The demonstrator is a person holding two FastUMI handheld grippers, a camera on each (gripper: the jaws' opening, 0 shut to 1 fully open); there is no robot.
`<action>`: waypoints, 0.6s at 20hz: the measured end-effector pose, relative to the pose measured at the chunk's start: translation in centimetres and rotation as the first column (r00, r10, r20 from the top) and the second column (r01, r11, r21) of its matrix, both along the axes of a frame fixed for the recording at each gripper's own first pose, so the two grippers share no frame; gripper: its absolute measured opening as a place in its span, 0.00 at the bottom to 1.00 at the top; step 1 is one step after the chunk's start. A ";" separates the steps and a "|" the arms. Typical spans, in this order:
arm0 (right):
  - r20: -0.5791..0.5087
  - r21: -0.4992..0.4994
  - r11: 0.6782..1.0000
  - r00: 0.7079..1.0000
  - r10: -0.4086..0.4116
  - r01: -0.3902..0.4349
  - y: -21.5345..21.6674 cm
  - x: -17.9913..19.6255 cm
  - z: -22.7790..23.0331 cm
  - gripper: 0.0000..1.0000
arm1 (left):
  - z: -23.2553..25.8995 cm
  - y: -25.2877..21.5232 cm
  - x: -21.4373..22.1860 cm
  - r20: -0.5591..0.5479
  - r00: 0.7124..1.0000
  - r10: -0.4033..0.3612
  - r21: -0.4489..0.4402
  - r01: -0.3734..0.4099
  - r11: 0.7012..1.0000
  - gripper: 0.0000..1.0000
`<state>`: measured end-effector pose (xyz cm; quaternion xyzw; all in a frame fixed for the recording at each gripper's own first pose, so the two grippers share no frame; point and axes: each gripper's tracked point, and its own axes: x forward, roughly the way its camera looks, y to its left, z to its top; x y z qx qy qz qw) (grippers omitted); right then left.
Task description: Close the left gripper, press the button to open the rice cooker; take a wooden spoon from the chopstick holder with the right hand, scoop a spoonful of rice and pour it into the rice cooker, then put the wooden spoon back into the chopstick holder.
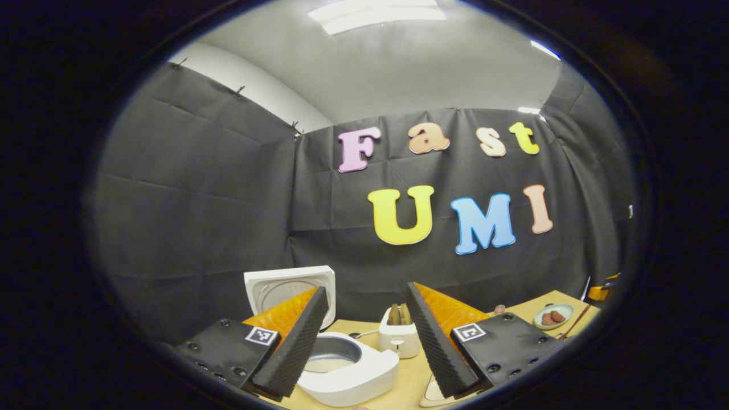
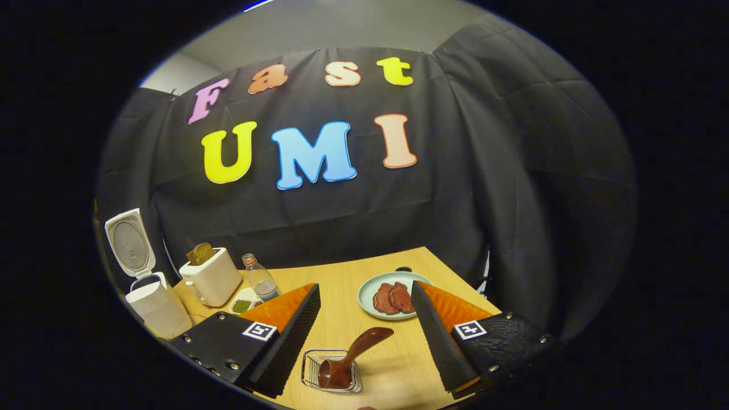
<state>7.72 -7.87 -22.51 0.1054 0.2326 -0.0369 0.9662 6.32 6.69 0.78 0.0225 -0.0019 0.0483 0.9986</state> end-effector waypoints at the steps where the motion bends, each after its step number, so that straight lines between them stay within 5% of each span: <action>1: -0.021 0.013 1.000 1.000 -0.002 0.003 0.0 0.0 -1.0 0.99 | 0.0 0.0 -0.4 -0.001 1.000 0.002 0.001 -0.002 1.000 0.95; 9: -0.177 0.134 0.991 0.984 0.030 -0.006 2.2 -1.0 -7.5 0.99 | -0.2 0.7 -2.6 -0.029 0.999 0.024 0.025 -0.023 0.999 0.95; 12: -0.236 0.197 0.980 0.970 0.056 -0.009 3.6 -1.6 -9.6 0.87 | 0.0 1.5 -3.1 -0.028 0.999 0.043 0.048 -0.042 0.998 0.95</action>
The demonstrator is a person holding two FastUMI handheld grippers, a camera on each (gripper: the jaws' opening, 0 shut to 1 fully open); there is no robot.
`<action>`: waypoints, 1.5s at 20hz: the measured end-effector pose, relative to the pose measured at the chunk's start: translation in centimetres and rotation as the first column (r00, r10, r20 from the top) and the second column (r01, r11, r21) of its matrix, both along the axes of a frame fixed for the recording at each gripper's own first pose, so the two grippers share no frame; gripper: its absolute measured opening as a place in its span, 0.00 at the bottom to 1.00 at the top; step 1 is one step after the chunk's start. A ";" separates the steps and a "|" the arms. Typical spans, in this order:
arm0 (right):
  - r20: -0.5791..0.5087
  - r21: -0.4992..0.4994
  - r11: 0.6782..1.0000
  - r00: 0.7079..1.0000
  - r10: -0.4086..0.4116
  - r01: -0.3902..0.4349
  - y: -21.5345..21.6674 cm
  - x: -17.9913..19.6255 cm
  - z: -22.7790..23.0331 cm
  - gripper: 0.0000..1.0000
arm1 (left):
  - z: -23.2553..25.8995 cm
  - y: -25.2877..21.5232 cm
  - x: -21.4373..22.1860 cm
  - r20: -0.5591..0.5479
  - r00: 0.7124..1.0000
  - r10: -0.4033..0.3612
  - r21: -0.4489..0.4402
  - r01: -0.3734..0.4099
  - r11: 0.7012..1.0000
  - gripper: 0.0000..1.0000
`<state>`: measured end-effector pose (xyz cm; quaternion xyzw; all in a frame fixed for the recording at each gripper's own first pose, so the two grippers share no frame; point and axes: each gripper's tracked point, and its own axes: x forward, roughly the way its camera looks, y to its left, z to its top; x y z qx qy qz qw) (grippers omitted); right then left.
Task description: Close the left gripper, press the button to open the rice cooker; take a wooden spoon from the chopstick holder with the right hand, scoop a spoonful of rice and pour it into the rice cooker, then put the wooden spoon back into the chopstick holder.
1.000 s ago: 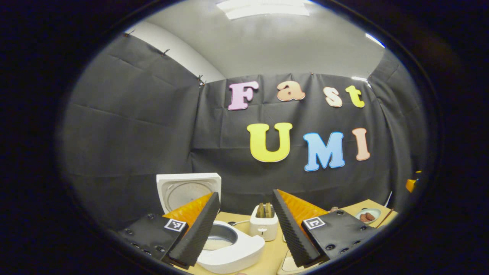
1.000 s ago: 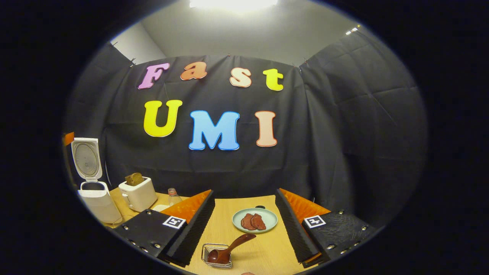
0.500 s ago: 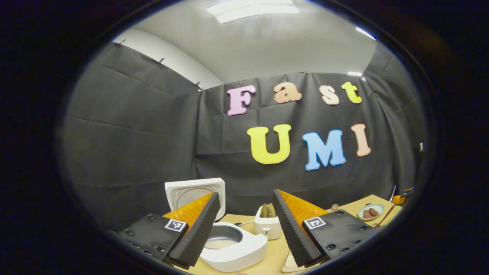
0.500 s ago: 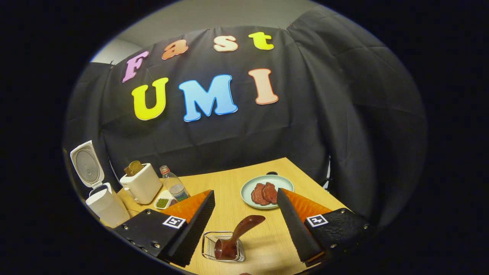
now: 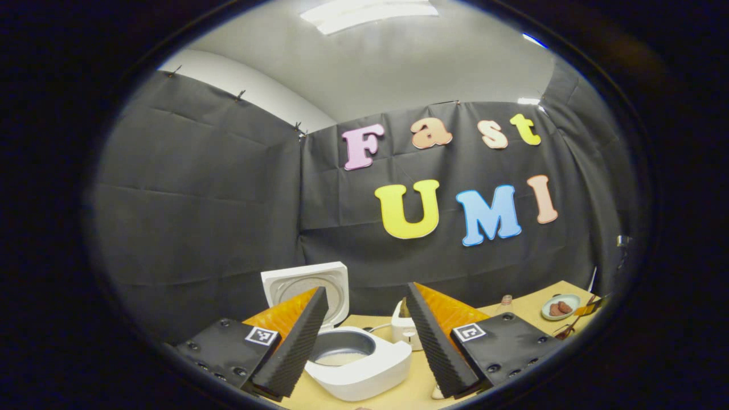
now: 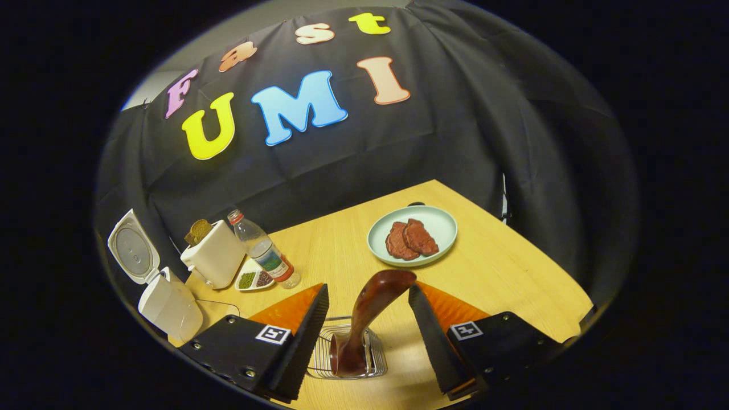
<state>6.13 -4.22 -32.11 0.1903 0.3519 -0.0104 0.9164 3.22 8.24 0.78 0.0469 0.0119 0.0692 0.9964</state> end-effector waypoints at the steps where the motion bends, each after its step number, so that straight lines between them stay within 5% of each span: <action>1: -0.022 0.025 1.000 1.000 0.009 -0.009 0.6 -0.1 -0.8 0.86 | 0.0 0.1 -0.2 -0.001 1.000 0.002 0.003 -0.002 1.000 0.95; 3: -0.056 0.052 0.999 0.998 0.014 -0.011 1.2 -0.3 -1.7 0.86 | 0.1 0.8 -0.6 -0.001 1.000 0.014 0.007 -0.014 1.000 0.95; 4: -0.066 0.052 0.999 0.998 0.007 -0.004 1.1 -0.2 -2.0 0.72 | 0.1 1.1 -0.8 -0.001 1.000 0.020 0.007 -0.020 1.000 0.95; 5: -0.069 0.062 0.998 0.998 0.008 -0.004 1.2 -0.1 -2.0 0.43 | 0.0 1.3 -1.0 -0.005 1.000 0.023 0.004 -0.023 1.000 0.95; 7: -0.072 0.049 0.999 0.997 -0.006 0.009 1.0 -0.8 -1.2 0.35 | -0.4 1.9 -1.3 -0.012 1.000 0.028 -0.003 -0.028 1.000 0.96; 9: -0.069 0.070 0.997 0.997 0.019 -0.014 1.8 -0.7 -1.2 0.13 | -0.4 2.7 -1.4 -0.010 0.999 0.039 -0.006 -0.039 0.999 0.95; 20: 0.096 -0.041 0.999 0.995 0.034 -0.031 1.9 0.3 8.9 0.12 | -2.0 6.4 -1.2 0.010 0.999 0.045 -0.098 -0.044 0.994 0.96; 30: 0.185 0.013 0.994 0.977 0.105 -0.110 10.7 0.2 14.0 0.12 | -3.9 10.9 -1.7 -0.017 0.999 0.031 -0.102 -0.033 0.994 0.96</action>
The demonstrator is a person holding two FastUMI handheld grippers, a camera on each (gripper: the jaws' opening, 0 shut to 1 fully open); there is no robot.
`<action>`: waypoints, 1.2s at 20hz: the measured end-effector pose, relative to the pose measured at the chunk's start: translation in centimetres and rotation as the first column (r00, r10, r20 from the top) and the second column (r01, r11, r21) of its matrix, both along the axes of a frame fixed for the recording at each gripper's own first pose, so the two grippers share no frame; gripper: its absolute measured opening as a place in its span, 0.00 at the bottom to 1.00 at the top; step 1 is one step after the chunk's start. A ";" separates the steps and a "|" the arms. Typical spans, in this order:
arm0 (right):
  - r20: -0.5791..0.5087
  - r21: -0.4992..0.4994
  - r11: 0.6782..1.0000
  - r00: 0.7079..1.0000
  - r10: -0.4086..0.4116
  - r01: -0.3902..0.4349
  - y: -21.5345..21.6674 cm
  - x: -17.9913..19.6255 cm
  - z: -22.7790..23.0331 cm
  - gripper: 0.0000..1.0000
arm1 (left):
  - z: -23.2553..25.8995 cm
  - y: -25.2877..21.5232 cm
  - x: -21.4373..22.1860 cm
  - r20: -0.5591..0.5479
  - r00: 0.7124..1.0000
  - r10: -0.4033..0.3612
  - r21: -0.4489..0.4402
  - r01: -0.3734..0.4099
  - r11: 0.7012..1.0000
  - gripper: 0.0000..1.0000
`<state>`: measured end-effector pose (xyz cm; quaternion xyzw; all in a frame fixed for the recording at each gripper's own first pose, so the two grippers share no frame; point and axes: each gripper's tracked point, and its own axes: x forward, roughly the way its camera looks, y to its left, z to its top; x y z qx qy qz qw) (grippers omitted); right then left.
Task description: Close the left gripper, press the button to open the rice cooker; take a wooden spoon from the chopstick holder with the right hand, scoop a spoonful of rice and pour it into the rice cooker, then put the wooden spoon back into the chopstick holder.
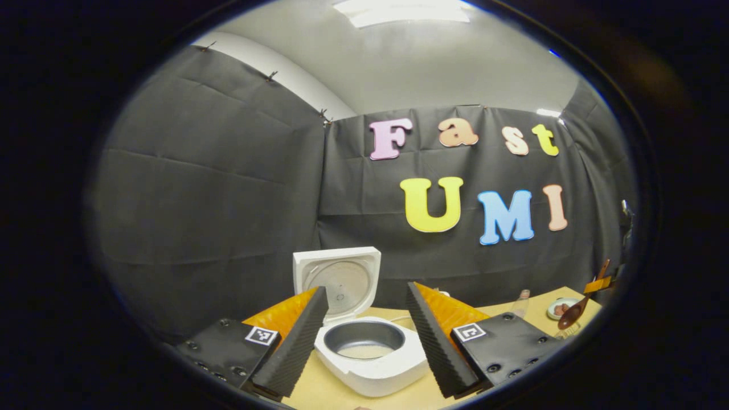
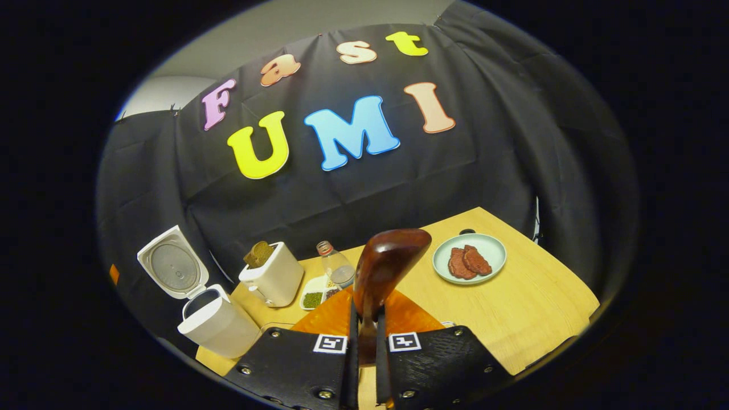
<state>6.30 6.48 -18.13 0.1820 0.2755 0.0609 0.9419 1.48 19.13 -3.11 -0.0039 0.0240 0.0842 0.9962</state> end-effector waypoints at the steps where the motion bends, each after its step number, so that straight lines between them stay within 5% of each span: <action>1: 0.004 0.009 1.000 1.000 0.015 -0.015 1.3 -0.1 0.0 0.12 | -0.2 0.6 -0.1 -0.001 1.000 0.002 0.004 -0.002 1.000 0.96; 10: -0.045 0.033 0.991 0.990 0.131 -0.130 10.9 -1.4 -4.2 0.12 | -0.4 6.5 -1.6 -0.001 1.000 0.025 -0.013 -0.025 1.000 0.96; 24: -0.161 -0.047 0.964 0.954 0.252 -0.263 19.3 -2.8 -13.5 0.12 | -1.6 11.5 -3.5 -0.047 0.995 0.093 0.048 -0.091 0.995 0.96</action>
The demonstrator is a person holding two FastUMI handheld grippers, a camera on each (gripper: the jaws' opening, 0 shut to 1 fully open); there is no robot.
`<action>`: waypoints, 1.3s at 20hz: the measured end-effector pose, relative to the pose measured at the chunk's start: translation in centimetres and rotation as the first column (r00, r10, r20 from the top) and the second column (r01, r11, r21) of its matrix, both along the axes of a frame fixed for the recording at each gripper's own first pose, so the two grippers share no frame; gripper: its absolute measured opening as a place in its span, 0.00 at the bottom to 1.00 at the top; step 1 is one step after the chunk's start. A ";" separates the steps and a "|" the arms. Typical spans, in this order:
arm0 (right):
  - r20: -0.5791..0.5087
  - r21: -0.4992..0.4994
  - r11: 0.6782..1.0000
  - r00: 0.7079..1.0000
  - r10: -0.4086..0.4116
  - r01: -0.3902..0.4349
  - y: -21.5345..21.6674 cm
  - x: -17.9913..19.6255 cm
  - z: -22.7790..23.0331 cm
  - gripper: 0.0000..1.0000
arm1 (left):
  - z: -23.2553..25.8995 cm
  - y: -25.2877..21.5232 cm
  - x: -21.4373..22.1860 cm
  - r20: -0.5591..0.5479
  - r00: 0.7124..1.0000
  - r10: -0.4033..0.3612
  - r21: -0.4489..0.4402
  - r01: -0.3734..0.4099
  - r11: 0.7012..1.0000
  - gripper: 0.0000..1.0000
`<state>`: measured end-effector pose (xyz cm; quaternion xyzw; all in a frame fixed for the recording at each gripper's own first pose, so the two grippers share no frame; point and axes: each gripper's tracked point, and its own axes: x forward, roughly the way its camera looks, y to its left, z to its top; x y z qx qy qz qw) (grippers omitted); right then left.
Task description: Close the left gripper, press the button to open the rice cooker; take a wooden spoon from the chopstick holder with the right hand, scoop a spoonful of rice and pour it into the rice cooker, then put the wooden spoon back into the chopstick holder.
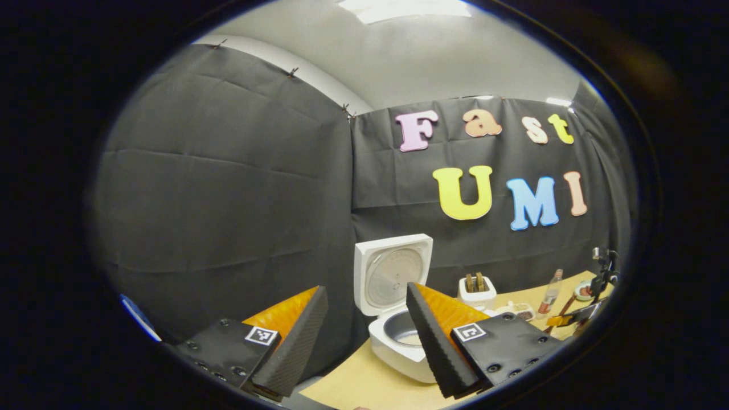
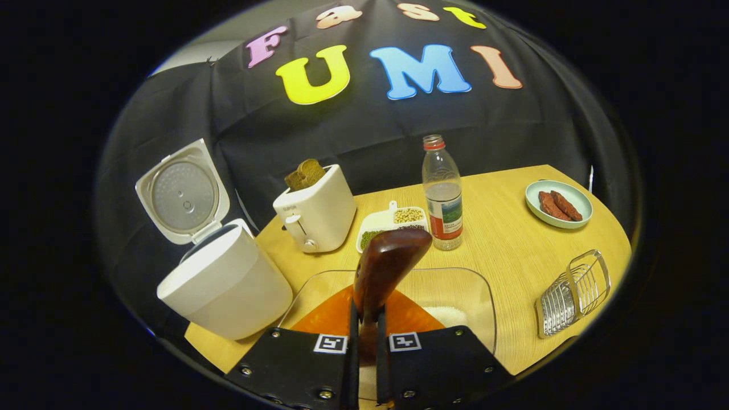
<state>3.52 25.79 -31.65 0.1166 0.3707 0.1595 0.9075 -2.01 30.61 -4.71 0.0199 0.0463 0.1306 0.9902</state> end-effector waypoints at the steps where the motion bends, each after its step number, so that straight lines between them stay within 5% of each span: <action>1: 0.018 -0.001 1.000 1.000 0.006 -0.006 0.4 0.0 0.4 0.12 | -0.1 0.2 -0.2 -0.002 1.000 0.004 0.001 -0.004 1.000 0.96; 10: -0.055 0.139 0.988 0.996 0.070 -0.061 4.1 -2.4 1.1 0.12 | -0.2 -0.3 -0.5 0.004 1.000 0.004 -0.013 -0.004 1.000 0.96; 13: -0.136 0.244 0.970 0.991 0.015 0.019 3.5 -2.4 0.9 0.12 | -0.3 -0.6 -0.9 0.002 1.000 0.002 -0.009 -0.002 1.000 0.96; 19: -0.336 0.444 0.853 0.934 -0.123 0.272 -0.2 -1.6 0.1 0.12 | 0.4 -0.3 -1.5 0.008 1.000 0.017 -0.012 -0.017 1.000 0.96; 23: -0.337 0.479 0.816 0.926 -0.168 0.322 -2.8 -0.7 1.4 0.12 | 0.8 -0.7 -1.2 0.022 1.000 0.019 -0.002 -0.018 1.000 0.96; 26: -0.355 0.544 0.756 0.916 -0.188 0.365 -4.1 0.5 3.3 0.12 | 1.0 -1.7 -0.8 0.035 0.999 0.002 -0.018 -0.002 1.000 0.96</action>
